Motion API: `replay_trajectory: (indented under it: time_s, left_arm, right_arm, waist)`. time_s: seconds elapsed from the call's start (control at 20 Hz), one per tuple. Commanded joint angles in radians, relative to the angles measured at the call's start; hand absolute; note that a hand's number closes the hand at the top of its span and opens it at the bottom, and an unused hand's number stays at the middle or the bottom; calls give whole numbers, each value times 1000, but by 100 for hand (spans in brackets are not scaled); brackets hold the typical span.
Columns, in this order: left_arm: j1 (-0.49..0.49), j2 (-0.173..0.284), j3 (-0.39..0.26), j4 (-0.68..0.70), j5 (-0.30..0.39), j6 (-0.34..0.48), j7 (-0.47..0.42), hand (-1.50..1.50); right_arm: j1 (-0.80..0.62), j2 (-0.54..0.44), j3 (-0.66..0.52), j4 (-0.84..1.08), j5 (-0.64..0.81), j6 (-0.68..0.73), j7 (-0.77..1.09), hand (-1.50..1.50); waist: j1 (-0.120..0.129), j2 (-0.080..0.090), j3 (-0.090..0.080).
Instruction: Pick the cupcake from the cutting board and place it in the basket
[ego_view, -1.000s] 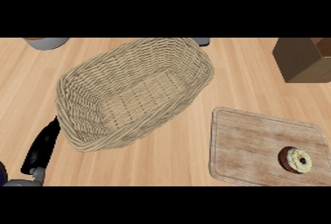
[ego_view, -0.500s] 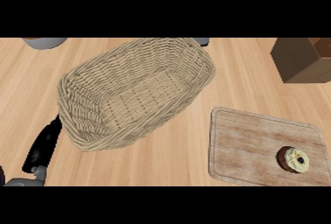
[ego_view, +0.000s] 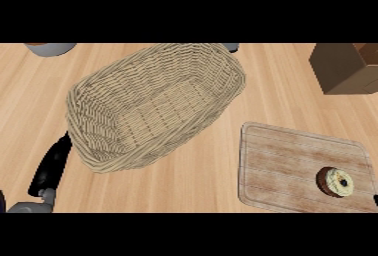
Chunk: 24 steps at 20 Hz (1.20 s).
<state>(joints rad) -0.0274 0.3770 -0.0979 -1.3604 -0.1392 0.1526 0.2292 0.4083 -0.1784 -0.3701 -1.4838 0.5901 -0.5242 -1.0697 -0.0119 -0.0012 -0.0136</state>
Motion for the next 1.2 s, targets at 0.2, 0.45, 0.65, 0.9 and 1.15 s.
replay_trajectory:
  time_s: [0.2, 0.45, 0.65, 0.9, 1.15]
  left_arm:
    - [20, -14, -5, -53, -27, -9, 38, 0]
    - [4, -24, 36, -24, -40, -40, 11, 0]
    - [27, -23, 72, -40, -17, -85, 1, 0]
    - [-33, -1, 101, -22, -37, -108, 48, 0]
    - [51, -6, 101, -28, -35, -110, -41, 0]
  right_arm:
    - [-186, -2, -5, 119, 13, -47, 14, -150]
    - [-162, -2, 5, 128, -3, -43, -24, -150]
    - [-215, -1, 41, 163, 60, -59, 43, -150]
    - [-264, -39, 44, 322, 77, -65, -20, 150]
    - [-276, -12, 137, 297, 144, -27, 21, 150]
  waist:
    - [18, 1, 14]
    - [11, 1, 14]
    - [14, 1, 14]
    - [13, 1, 14]
    - [22, 2, 14]
